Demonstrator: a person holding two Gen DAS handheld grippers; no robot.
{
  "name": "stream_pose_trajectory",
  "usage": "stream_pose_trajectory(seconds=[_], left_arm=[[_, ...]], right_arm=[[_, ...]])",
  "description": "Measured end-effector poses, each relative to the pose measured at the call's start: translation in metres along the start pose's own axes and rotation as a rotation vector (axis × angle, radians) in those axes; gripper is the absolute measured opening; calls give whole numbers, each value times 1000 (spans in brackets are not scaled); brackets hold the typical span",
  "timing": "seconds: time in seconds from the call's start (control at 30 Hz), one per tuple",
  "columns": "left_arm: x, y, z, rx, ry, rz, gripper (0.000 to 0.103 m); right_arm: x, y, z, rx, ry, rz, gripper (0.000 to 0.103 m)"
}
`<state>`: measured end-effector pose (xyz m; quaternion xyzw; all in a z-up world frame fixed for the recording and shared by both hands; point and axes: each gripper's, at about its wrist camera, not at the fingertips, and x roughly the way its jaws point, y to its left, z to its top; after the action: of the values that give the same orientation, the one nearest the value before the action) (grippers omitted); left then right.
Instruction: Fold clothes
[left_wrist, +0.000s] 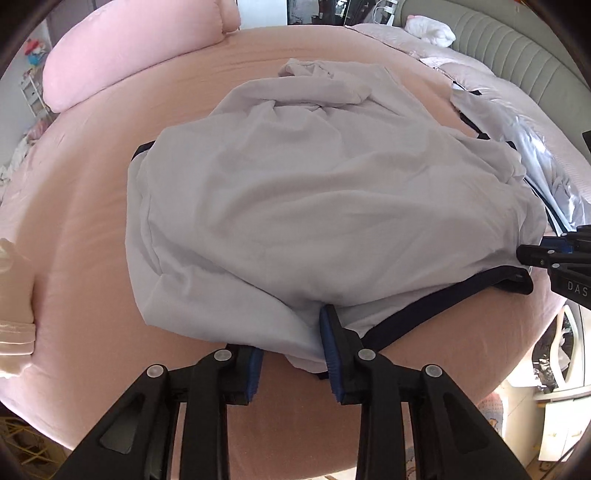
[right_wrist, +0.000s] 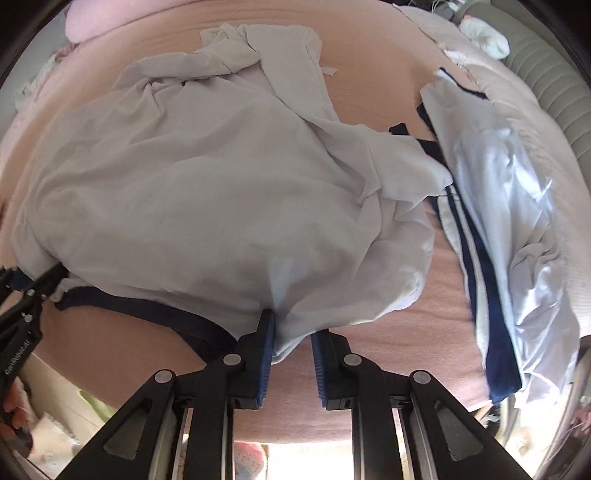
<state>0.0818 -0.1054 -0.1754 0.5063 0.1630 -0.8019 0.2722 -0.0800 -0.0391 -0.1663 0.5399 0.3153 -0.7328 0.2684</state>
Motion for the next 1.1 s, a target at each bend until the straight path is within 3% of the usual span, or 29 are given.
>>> stream_pose_trajectory(seconds=[0.03,0.23,0.5,0.57,0.63,0.7,0.8,0.9,1.03,1.1], left_arm=[[-1,4,0,-16,6,-7,26],[-4,34,-6,-117,84,-83,25],[-12,45,-19,-151,119,-130,25],[-13,46,-22,-155,126,-141,25],[-13,48,-23,-165,131,-154,25],[-13,50,-23,-177,139,-162,25],[-15,50,-24,-173,140,-161,25],[-17,49,-25,-166,140,-151,25],[-20,49,-28,-167,143,-147,25],[-21,49,-30,-167,143,-149,25]], right_arm=[[0,-2,-2,-4,2,-14,15],[5,-30,-8,126,50,121,15],[13,-53,-13,262,107,309,16],[17,-65,-15,343,109,379,23],[21,-76,-17,441,105,487,48],[24,-84,-17,513,99,575,61],[29,-84,-17,529,89,628,62],[33,-83,-20,518,97,610,60],[24,-65,-14,319,108,433,30],[18,-54,-12,231,106,352,26]])
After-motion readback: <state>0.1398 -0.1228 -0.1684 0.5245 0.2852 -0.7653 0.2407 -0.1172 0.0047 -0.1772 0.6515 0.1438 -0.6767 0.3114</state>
